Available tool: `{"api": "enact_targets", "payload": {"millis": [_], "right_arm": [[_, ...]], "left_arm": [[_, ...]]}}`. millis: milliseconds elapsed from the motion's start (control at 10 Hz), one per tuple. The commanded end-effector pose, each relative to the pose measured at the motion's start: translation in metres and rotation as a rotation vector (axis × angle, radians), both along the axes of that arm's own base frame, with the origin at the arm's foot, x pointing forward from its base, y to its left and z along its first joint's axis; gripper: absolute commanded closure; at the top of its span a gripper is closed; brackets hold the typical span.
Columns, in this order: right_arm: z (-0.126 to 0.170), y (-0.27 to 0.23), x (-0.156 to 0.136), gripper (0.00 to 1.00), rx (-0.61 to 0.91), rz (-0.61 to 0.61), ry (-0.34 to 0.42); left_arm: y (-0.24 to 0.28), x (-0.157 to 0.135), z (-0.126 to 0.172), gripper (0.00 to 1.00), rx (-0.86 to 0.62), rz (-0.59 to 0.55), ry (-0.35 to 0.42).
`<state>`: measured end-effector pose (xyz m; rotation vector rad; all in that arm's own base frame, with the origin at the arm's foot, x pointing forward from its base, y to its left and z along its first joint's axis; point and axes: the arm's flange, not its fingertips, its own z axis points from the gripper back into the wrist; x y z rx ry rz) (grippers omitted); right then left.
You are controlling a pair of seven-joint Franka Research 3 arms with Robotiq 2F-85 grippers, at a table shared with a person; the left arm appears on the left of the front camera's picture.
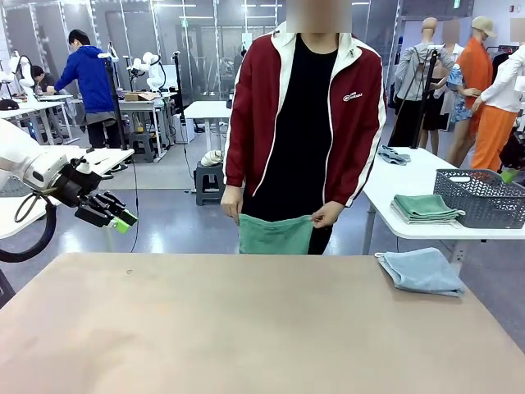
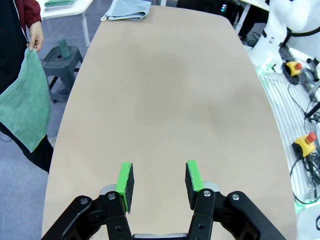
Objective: Fold the towels and place them in the basket.
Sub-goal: When a person lays out a Towel with hook on the table, fold it in half twice.
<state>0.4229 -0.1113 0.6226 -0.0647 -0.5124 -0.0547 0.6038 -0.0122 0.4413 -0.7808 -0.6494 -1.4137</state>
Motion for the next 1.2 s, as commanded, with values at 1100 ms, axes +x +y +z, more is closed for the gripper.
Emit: {"api": "enact_targets", "payload": {"millis": [1100], "right_arm": [[0.0007,-0.0010,-0.0010,0.00,0.021,0.024,0.013]], "left_arm": [[-0.0008,0.0019,0.0010,0.46,-0.002,-0.012,-0.004]]}}
